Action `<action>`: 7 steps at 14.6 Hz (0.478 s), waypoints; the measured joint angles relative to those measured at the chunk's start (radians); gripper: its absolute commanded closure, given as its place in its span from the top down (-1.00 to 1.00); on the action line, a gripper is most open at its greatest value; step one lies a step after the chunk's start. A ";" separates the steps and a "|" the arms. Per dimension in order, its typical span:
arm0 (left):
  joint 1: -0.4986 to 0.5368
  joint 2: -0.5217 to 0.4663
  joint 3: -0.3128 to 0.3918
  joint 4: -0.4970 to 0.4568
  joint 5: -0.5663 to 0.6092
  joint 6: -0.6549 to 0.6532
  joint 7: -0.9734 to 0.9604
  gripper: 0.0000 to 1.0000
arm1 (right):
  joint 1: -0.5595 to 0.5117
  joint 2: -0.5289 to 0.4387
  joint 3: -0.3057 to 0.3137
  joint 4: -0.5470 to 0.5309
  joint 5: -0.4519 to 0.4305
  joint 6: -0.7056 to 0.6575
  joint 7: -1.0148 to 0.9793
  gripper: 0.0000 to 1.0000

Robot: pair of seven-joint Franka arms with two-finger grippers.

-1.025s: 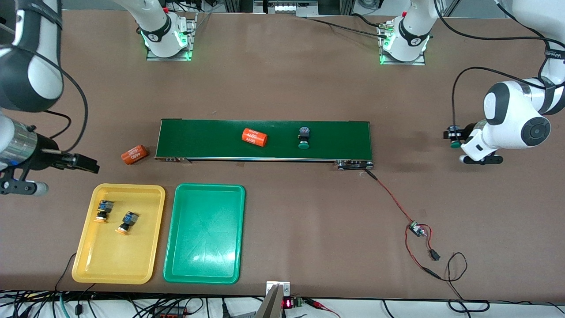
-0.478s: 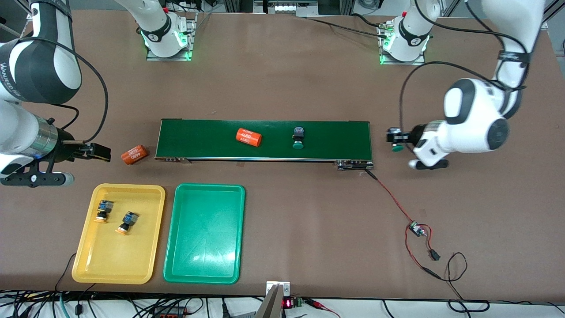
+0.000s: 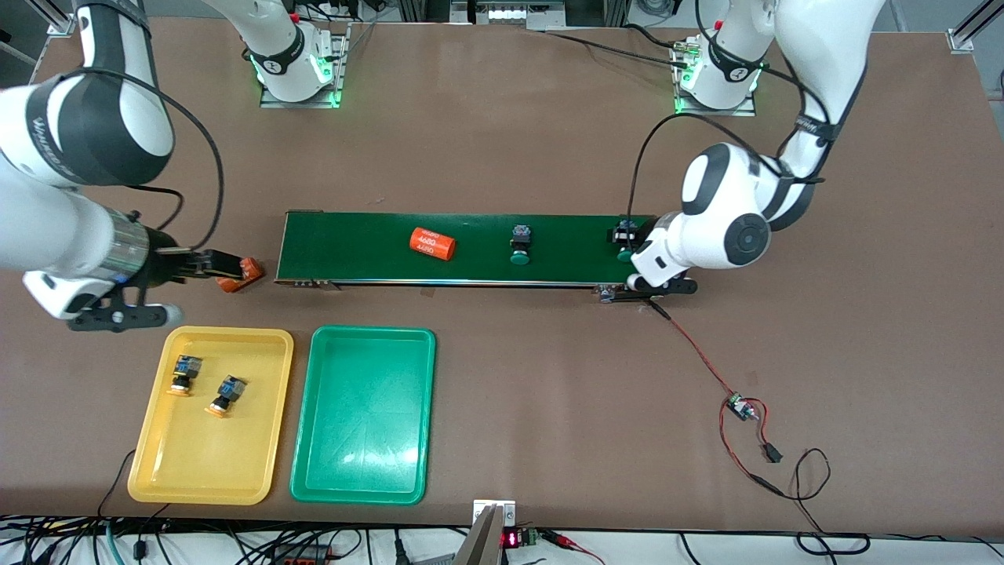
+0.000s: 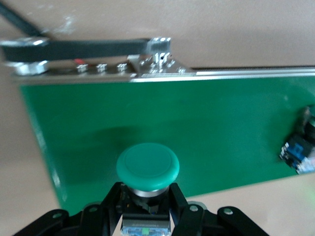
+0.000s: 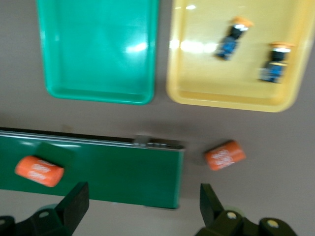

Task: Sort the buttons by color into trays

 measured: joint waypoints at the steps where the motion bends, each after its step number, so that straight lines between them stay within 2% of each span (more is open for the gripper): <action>1: -0.010 0.021 0.000 0.000 0.000 0.030 -0.008 0.99 | 0.012 0.012 0.000 0.000 0.008 0.012 0.000 1.00; 4: -0.023 0.040 -0.001 0.009 0.000 0.055 -0.051 1.00 | 0.045 0.027 0.001 0.000 0.010 0.034 0.001 1.00; 7: -0.019 -0.010 0.012 0.029 0.000 0.020 -0.059 1.00 | 0.046 0.027 0.000 -0.003 0.010 0.031 0.001 1.00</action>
